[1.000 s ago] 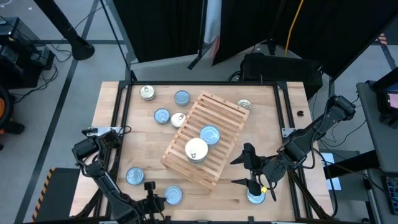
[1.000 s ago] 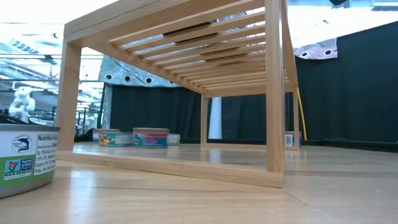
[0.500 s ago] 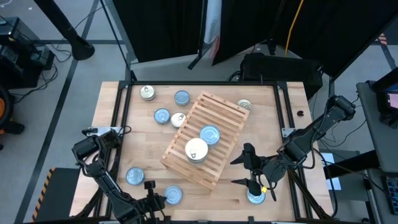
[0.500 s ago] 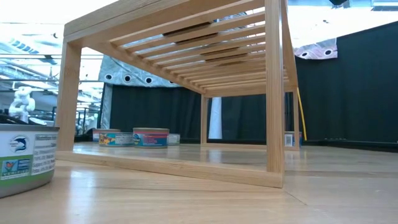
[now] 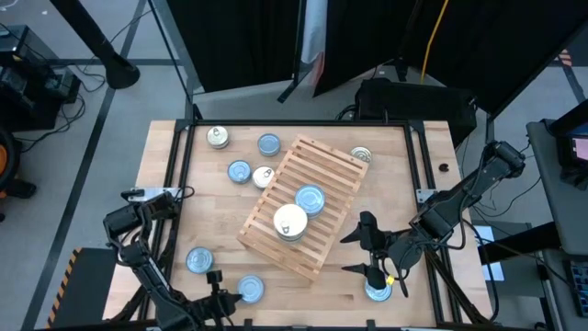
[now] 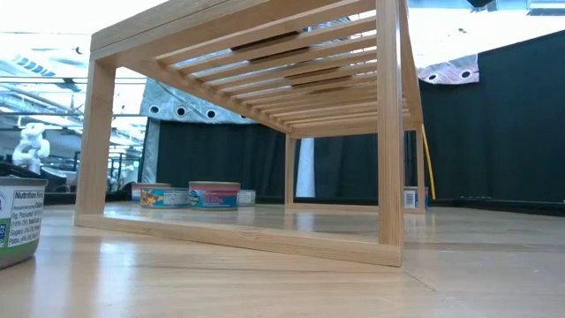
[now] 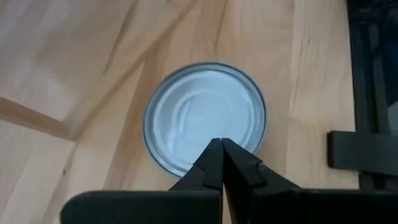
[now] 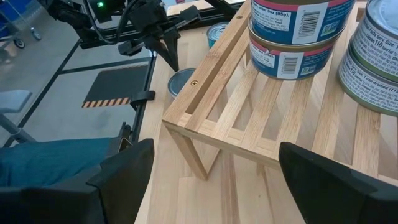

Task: Stack canned seafood by type on shelf
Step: Stack the green tuna can on top of the other green tuna can on the shelf

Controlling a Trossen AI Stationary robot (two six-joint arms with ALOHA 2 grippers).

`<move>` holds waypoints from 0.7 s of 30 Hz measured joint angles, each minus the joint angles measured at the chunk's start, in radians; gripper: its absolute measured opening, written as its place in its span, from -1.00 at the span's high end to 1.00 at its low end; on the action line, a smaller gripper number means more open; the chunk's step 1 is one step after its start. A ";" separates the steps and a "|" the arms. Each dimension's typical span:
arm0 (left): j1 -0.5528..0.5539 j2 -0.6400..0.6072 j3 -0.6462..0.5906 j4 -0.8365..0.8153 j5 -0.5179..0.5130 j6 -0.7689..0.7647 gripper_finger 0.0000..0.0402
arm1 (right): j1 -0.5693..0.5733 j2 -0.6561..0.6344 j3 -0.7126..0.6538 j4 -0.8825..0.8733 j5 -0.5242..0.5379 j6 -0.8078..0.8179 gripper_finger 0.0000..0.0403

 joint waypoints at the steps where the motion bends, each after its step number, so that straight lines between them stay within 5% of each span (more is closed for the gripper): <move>1: 0.000 0.000 0.000 0.000 0.020 -0.003 0.98 | 0.000 0.000 0.000 0.000 0.000 -0.001 -0.67; 21: -0.003 -0.002 -0.024 -0.024 0.086 -0.096 0.98 | 0.000 0.000 0.000 0.000 -0.002 0.000 -0.67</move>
